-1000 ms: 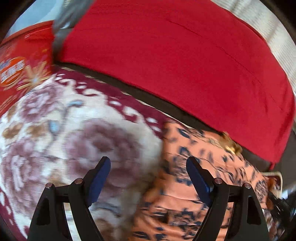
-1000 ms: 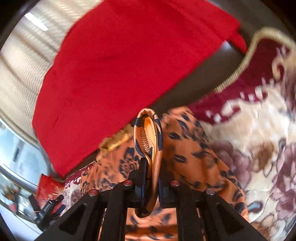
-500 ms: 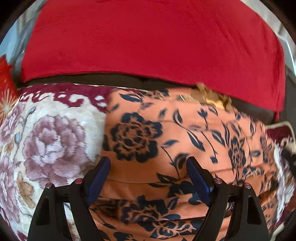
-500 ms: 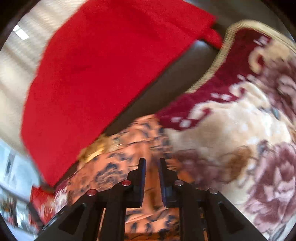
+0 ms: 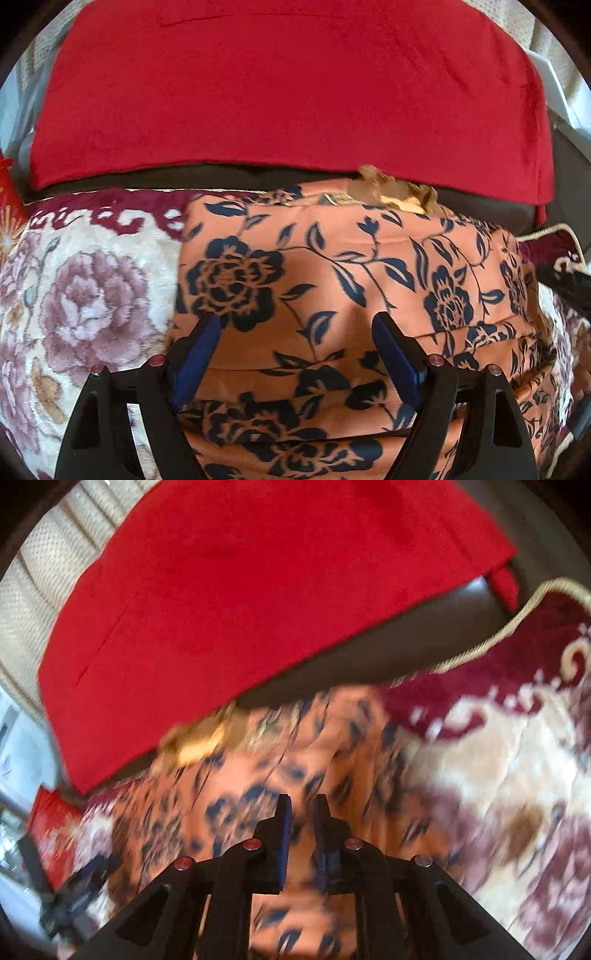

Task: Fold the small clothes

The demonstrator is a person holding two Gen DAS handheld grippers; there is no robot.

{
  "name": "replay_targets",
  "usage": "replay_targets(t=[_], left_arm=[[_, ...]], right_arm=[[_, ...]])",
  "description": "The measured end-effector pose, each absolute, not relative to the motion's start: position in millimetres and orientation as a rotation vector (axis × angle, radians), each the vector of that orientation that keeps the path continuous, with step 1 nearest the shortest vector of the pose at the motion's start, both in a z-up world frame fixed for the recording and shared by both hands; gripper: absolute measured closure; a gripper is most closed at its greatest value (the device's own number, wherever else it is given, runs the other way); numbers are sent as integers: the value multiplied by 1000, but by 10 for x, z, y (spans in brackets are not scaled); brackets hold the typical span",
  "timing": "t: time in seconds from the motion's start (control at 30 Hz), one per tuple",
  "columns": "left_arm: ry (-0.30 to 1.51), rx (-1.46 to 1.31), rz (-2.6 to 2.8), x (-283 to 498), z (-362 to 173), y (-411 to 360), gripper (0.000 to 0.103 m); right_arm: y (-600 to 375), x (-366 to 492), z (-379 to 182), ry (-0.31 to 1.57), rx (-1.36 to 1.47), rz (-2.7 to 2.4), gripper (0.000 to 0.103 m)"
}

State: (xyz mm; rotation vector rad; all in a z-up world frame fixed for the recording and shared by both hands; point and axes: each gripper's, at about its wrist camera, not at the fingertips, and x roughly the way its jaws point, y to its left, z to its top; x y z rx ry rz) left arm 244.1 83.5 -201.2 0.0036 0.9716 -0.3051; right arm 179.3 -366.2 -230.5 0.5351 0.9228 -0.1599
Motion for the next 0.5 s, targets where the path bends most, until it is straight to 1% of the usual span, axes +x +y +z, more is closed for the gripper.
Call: replay_targets(t=[0.07, 0.1, 0.13, 0.17, 0.37, 0.43, 0.5], left_arm=[[1009, 55, -306, 2456, -2122, 709, 19], [1021, 83, -299, 2458, -2180, 651, 19], [1011, 94, -290, 2448, -2192, 625, 19], [1003, 100, -285, 2440, -2173, 610, 19], [937, 36, -303, 2382, -1945, 662, 19], [929, 57, -319, 2326, -1919, 615, 19], [959, 124, -314, 2296, -1995, 507, 19]], right_arm=[[-3694, 1912, -2472, 971, 482, -187, 88], [-3710, 1987, -2629, 1027, 479, -191, 88], [-3732, 2008, -2708, 1037, 494, -189, 88], [-3731, 1976, -2699, 1002, 501, -195, 88], [-3345, 1756, -2406, 1009, 364, -184, 88], [-3131, 1653, -2431, 1048, 308, -172, 88], [-2947, 1626, -2542, 1106, 227, -178, 88]])
